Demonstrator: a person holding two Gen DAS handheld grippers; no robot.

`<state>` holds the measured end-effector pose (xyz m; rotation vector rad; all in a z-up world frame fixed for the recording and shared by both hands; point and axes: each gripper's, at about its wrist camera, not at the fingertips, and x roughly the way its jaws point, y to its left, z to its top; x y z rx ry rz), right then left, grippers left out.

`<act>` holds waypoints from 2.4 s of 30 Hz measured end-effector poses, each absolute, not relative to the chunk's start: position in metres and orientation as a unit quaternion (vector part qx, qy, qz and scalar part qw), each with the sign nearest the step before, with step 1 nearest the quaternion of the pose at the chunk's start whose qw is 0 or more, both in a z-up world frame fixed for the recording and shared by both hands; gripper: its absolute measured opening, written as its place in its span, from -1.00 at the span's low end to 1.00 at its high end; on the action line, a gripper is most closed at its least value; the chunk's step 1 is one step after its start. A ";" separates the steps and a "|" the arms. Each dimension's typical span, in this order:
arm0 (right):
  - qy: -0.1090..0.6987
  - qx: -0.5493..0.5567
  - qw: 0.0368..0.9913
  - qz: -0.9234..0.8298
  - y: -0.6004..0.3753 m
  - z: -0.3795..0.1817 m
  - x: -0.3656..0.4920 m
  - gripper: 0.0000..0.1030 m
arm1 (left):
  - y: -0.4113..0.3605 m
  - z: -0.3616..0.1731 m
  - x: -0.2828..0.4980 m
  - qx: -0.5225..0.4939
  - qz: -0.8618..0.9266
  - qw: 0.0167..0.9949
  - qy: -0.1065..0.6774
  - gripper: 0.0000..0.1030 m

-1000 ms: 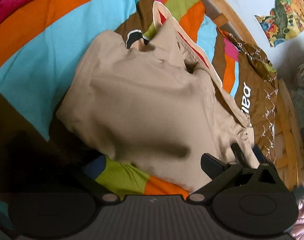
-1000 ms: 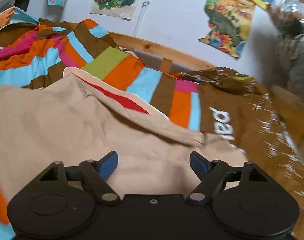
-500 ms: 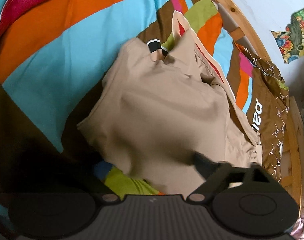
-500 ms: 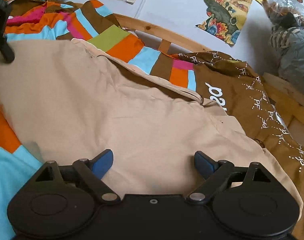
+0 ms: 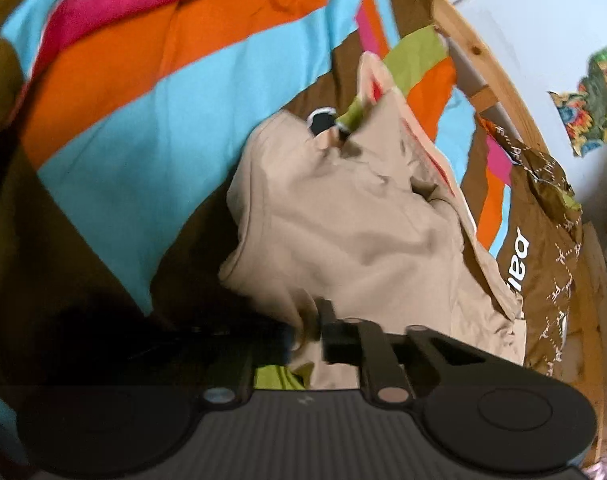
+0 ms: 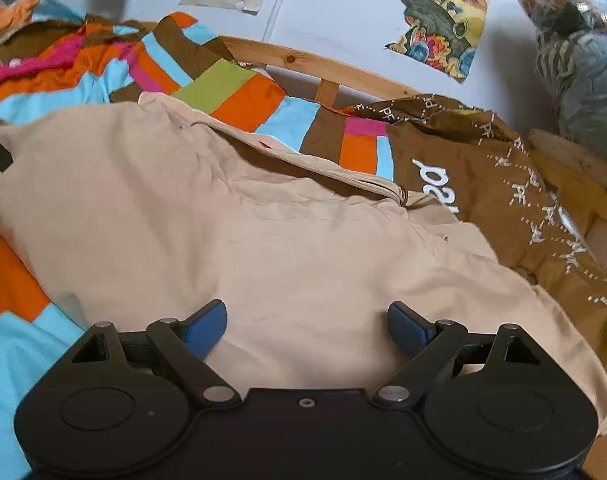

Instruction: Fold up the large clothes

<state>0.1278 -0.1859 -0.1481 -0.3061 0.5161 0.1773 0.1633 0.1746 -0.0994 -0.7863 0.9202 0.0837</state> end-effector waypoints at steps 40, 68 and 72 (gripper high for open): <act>0.334 0.442 0.832 0.031 -0.470 -0.085 0.144 0.20 | -0.245 -0.060 0.140 0.283 -0.309 0.842 0.340 -1.00; 0.308 0.018 0.951 -0.025 -0.407 -0.089 0.167 -0.22 | -0.149 -0.003 0.127 0.139 -0.423 0.845 0.297 0.57; 0.282 0.005 0.958 -0.044 -0.409 -0.062 0.156 0.06 | -0.103 -0.005 0.151 0.051 -0.348 0.876 0.331 0.73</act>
